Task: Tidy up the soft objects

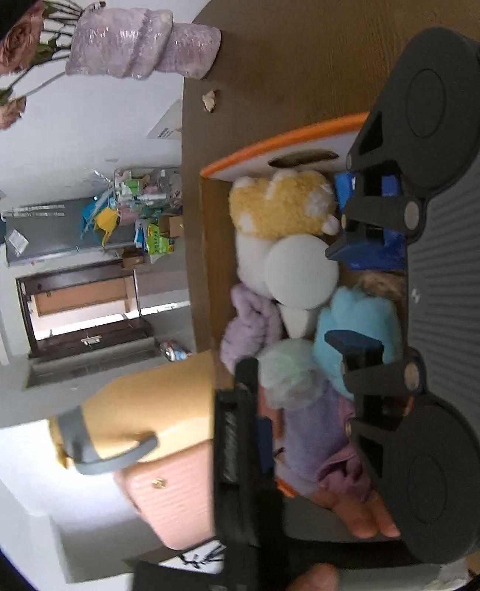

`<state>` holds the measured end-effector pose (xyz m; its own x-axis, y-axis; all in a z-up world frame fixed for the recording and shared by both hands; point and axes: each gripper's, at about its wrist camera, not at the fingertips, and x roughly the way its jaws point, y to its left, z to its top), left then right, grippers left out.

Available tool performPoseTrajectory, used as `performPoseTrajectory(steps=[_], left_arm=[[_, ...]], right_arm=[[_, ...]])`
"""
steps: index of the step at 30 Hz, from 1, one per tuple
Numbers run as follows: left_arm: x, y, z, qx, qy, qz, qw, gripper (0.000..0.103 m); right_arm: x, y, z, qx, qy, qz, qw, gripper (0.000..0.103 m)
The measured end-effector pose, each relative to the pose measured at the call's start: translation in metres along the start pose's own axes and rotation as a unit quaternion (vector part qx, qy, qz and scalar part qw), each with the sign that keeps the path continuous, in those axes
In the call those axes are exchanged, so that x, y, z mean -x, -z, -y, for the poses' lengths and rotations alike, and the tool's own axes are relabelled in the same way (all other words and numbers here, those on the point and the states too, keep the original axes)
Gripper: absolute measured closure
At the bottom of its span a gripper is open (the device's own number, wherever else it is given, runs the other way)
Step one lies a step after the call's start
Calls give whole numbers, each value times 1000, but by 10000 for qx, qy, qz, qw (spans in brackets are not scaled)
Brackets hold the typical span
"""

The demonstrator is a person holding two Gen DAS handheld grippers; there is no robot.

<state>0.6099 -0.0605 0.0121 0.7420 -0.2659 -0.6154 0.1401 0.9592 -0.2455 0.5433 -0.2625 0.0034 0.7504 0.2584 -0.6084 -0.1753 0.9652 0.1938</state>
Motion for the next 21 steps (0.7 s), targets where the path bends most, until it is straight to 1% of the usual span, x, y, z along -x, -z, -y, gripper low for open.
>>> performPoseTrajectory(steps=[2, 6, 8, 10, 11, 12, 13, 14, 16, 18, 19, 21], left_arm=[[6, -3, -1, -39, -58, 18, 10000, 22], [36, -11, -3, -77, -150, 153, 9997, 21], [63, -13, -4, -170, -215, 298, 9992, 18], [94, -11, -7, -352, -257, 487, 9979, 15], [108, -8, -9, -417, -319, 587, 9969, 14], [125, -3, -11, -503, -390, 703, 9955, 13], [141, 3, -15, -593, -469, 824, 9937, 9], [157, 10, -18, -666, -566, 966, 9915, 6], [183, 23, -21, -791, -773, 1280, 9856, 2], [203, 37, -21, -857, -944, 1567, 9794, 2], [210, 43, -21, -872, -968, 1621, 9781, 2], [222, 51, -19, -836, -925, 1629, 9787, 2]], right_arm=[[8, -9, 1, -19, 25, 88, 10000, 62], [40, -29, -1, 91, 64, 343, 9993, 61], [64, -38, -2, 239, 96, 483, 9985, 56], [90, -42, -1, 442, 196, 653, 9967, 48], [103, -42, 1, 527, 266, 771, 9953, 46], [114, -41, 4, 604, 328, 880, 9937, 40], [128, -38, 7, 692, 383, 1012, 9917, 33], [138, -35, 10, 749, 407, 1123, 9900, 30], [155, -24, 14, 810, 514, 1382, 9858, 20], [165, -13, 16, 858, 606, 1551, 9823, 19], [168, -9, 16, 865, 614, 1596, 9815, 19], [174, -4, 16, 767, 605, 1662, 9812, 19]])
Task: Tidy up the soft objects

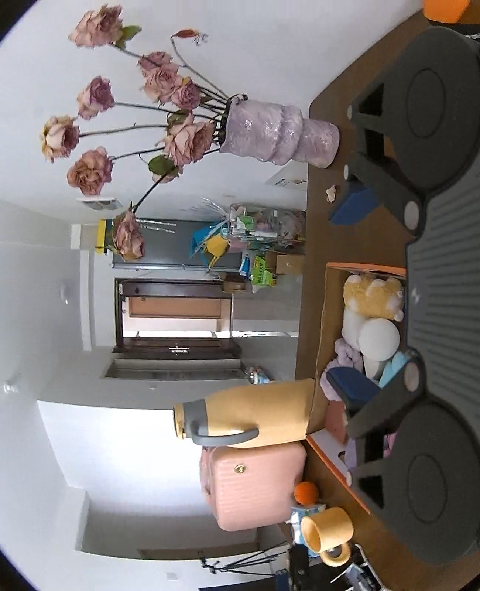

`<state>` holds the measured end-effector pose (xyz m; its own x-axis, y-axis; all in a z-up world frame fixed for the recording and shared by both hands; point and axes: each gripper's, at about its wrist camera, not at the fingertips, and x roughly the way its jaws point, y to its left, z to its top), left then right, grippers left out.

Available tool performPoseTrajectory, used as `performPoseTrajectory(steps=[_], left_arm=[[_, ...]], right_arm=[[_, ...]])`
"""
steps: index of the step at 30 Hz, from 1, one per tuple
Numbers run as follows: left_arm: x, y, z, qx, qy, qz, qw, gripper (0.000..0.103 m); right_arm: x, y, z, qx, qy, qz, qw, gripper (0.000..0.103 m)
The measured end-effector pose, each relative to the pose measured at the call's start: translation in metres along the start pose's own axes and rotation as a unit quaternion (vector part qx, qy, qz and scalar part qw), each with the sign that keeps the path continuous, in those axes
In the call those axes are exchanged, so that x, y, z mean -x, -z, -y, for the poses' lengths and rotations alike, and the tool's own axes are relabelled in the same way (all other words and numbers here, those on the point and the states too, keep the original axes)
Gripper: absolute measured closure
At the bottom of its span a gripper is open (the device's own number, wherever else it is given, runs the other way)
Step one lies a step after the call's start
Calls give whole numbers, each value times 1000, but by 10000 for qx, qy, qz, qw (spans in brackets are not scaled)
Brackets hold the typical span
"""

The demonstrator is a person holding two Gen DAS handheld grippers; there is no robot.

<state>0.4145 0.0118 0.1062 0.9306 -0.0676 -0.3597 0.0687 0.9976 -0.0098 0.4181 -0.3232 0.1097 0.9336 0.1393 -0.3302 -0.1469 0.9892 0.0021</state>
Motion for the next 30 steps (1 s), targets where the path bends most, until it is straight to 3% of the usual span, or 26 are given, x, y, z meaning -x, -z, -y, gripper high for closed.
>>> performPoseTrajectory(steps=[11, 20, 26, 30], left_arm=[[73, 25, 6, 116, 10, 405, 9991, 2], [189, 115, 27, -185, 152, 852, 9961, 0], [251, 171, 22, -100, 122, 842, 9963, 0], [289, 206, 11, -163, -449, 894, 9948, 0]], right_arm=[[67, 21, -15, -315, -164, 485, 9982, 19], [176, 108, -42, -169, -154, 576, 9981, 18], [241, 169, -70, -71, -201, 462, 9987, 16], [282, 205, -85, 220, -181, 488, 9984, 15]])
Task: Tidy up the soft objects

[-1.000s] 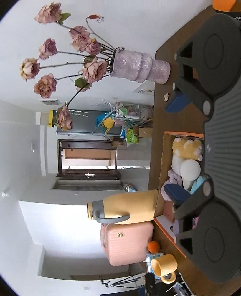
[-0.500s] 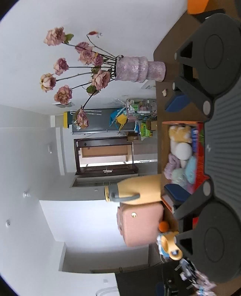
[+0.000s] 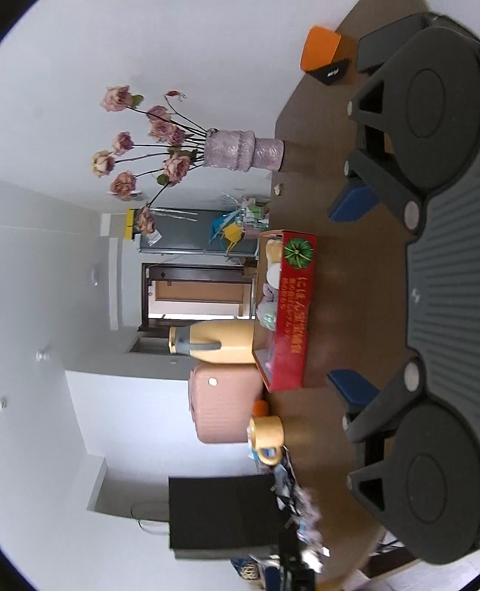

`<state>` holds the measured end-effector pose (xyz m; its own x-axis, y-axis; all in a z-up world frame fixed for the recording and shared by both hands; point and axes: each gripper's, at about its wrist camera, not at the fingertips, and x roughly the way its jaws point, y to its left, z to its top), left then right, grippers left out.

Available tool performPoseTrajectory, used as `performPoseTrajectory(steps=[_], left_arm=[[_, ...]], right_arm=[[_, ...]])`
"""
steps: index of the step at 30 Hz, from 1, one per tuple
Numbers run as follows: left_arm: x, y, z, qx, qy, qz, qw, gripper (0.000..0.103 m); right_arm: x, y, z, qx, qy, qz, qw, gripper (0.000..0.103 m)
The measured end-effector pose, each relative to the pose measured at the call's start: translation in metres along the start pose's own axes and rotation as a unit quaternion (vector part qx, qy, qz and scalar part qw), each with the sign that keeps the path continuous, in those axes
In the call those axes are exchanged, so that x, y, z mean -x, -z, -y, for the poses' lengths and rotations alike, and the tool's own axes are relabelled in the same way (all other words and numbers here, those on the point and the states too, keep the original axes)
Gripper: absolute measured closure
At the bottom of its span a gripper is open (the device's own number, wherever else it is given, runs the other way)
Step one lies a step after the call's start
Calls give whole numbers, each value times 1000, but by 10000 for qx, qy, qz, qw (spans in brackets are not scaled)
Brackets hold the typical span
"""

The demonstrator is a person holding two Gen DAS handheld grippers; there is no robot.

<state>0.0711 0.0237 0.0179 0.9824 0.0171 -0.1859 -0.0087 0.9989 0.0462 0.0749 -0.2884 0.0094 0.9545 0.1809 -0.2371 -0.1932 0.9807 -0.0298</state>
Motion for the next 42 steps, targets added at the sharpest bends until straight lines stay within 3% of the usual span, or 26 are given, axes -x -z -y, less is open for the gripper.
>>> performPoseTrajectory(steps=[1, 3, 6, 9, 20, 42], left_arm=[[10, 6, -4, 87, -103, -51, 9999, 0], [25, 16, -11, 165, 112, -114, 9997, 0], [23, 16, -9, -44, 181, -210, 9996, 0], [26, 15, -7, 33, 97, -92, 9999, 0], [33, 15, -2, 44, 206, -36, 9998, 0], [35, 14, -3, 38, 205, -41, 9998, 0]], right_arm=[[11, 6, -4, -50, -19, -51, 10000, 14], [24, 14, -8, -303, -162, -153, 9993, 14], [30, 24, -16, -435, -393, -164, 9981, 13], [26, 28, -23, -457, -94, -72, 9989, 13], [32, 19, -21, -437, -51, 146, 9989, 6], [32, 18, -27, -344, -118, 278, 9990, 6]])
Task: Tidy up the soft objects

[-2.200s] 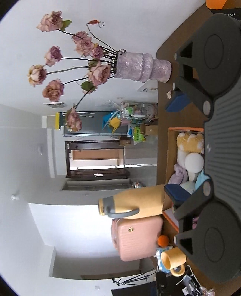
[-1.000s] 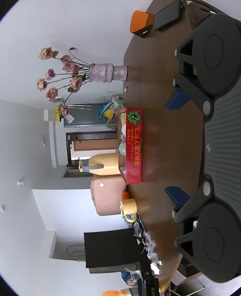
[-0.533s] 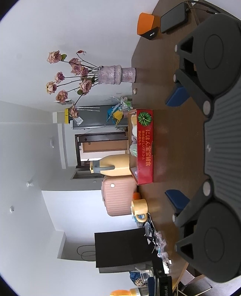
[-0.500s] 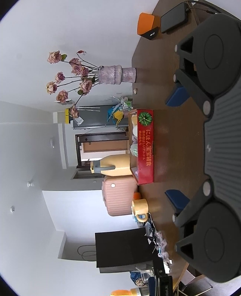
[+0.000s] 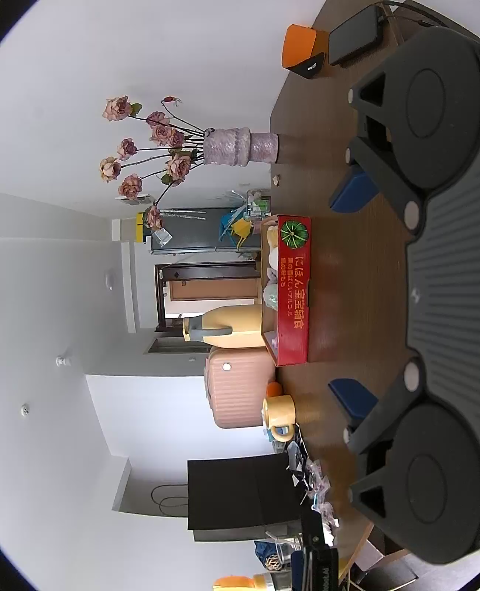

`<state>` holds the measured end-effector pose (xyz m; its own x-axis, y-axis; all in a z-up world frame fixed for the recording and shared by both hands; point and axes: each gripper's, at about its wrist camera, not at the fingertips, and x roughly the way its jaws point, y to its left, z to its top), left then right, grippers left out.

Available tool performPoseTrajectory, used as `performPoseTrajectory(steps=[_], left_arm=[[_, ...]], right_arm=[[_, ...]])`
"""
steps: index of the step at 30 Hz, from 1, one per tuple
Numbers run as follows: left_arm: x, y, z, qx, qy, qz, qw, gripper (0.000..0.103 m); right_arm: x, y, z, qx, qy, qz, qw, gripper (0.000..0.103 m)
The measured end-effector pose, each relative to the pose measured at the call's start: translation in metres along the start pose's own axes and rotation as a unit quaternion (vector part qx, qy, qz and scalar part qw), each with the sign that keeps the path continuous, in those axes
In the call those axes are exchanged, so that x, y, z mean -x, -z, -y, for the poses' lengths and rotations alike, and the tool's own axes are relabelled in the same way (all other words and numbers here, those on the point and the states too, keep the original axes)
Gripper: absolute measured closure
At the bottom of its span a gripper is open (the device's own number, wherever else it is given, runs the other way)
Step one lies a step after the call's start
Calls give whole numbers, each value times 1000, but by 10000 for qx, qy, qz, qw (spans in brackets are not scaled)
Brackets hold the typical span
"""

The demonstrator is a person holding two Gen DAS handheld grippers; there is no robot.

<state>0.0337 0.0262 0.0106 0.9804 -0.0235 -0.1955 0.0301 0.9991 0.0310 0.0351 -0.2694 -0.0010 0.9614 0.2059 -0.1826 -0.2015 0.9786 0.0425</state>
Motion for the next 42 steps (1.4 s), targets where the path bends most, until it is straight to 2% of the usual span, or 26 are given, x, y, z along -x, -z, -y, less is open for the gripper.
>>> performPoseTrajectory(steps=[36, 42], left_arm=[[-4, 2, 1, -5, 33, -71, 10000, 0], [-7, 4, -2, 35, 43, -133, 9999, 0]], right_arm=[[0, 2, 2, -70, 73, -30, 9999, 5], [-4, 6, 2, -111, 113, -164, 9997, 5]])
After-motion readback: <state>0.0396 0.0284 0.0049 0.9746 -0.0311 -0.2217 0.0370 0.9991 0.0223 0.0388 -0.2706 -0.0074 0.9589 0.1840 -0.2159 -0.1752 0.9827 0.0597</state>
